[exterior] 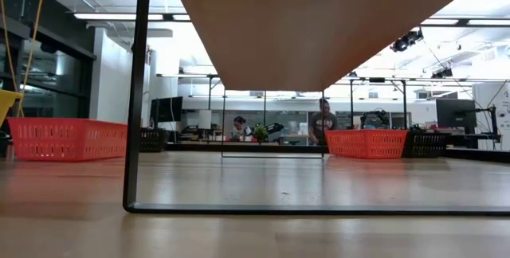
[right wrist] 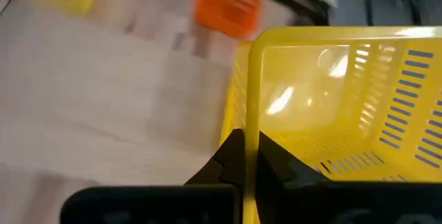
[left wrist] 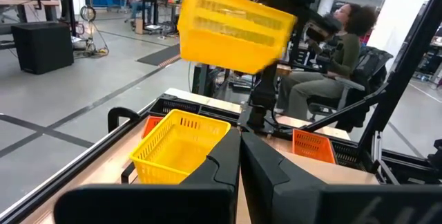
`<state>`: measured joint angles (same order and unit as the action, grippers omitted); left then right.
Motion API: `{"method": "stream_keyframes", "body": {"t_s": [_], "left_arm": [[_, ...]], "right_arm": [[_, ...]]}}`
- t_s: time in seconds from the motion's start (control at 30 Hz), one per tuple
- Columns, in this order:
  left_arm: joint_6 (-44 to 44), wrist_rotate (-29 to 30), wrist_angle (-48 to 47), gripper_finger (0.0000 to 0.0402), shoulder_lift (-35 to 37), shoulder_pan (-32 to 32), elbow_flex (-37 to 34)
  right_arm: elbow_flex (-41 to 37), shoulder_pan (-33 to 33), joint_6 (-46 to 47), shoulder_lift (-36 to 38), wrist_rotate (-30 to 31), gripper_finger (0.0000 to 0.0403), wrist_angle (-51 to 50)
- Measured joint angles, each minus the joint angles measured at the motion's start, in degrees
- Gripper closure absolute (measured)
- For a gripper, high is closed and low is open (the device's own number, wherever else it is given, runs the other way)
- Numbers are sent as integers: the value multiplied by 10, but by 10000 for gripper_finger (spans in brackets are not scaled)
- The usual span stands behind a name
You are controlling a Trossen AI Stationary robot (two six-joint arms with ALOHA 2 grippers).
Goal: Stack baskets on shelf by color
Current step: Stack the top yellow bin on top of the yellow bin on the shelf
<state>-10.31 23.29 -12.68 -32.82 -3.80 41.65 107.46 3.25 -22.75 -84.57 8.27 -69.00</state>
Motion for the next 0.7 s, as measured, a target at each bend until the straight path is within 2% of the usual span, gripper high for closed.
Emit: {"method": "stream_keyframes", "body": {"t_s": [0.13,0.37,0.5,0.7], "left_arm": [[0,-1,0,401,0,0,0],[0,-1,0,401,0,0,0],[-2,-1,0,401,0,0,0],[-2,0,0,401,0,0,0]], "right_arm": [[64,1,-180,-68,-23,402,-22],[167,-14,-392,-176,40,403,-152],[195,-22,-485,-221,92,403,-213],[195,-32,-558,-236,129,403,-194]]}}
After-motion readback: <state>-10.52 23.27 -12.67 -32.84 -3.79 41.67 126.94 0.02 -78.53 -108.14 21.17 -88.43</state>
